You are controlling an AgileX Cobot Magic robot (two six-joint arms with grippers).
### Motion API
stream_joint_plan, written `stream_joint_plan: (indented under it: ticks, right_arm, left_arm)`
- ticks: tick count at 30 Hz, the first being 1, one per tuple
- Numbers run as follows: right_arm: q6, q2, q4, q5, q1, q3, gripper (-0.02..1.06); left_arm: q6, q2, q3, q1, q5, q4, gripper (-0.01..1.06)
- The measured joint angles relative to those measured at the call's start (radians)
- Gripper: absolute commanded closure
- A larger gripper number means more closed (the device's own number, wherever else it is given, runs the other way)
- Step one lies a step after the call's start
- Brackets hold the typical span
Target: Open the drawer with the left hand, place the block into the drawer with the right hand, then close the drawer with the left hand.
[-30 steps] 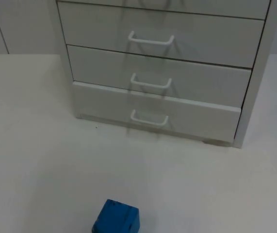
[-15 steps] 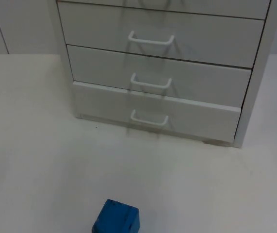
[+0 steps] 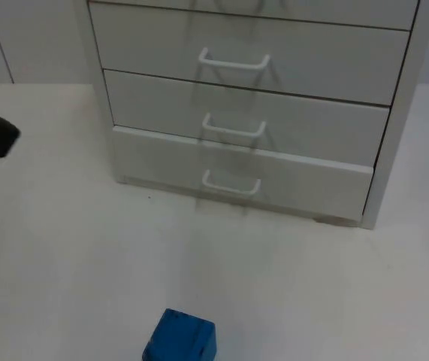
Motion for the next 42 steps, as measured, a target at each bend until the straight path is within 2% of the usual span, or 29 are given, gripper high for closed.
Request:
stream_joint_plan:
  ticks: [4,5,9,14,17,18,23,30,35,42]
  right_arm:
    - [0.004,0.000,0.000,-0.007,0.000,0.000,-0.01]
    - [0.004,0.000,0.000,-0.007,0.000,0.000,-0.01]
    - [0.004,0.000,0.000,-0.007,0.000,0.000,-0.01]
    - [0.004,0.000,0.000,-0.012,0.000,0.000,-0.01]
    - [0.004,0.000,0.000,-0.015,0.000,0.000,-0.01]
    - [0.004,0.000,0.000,-0.015,0.000,0.000,-0.01]
    - [0.004,0.000,0.000,-0.022,0.000,0.000,-0.01]
    - [0.004,0.000,0.000,-0.035,0.000,0.000,-0.01]
    - [0.004,0.000,0.000,-0.036,0.000,0.000,-0.01]
    - [0.004,0.000,0.000,-0.037,0.000,0.000,-0.01]
  left_arm:
    - [0.061,0.081,0.000,-0.127,-0.116,0.108,0.20]
    - [0.061,0.081,0.000,-0.127,-0.116,0.108,0.20]
    - [0.069,0.180,-0.002,-0.231,-0.220,0.257,0.20]
    - [0.071,0.290,-0.002,-0.298,-0.339,0.363,0.29]
    - [0.071,0.375,-0.002,-0.312,-0.450,0.419,0.35]
    - [0.071,0.375,-0.002,-0.312,-0.450,0.419,0.35]
    - [0.071,0.507,-0.004,-0.314,-0.573,0.514,0.35]
    - [0.071,0.641,-0.004,-0.354,-0.668,0.616,0.35]
    - [0.119,0.739,-0.004,-0.386,-0.821,0.657,0.35]
    - [0.235,0.819,-0.004,-0.395,-0.858,0.641,0.35]
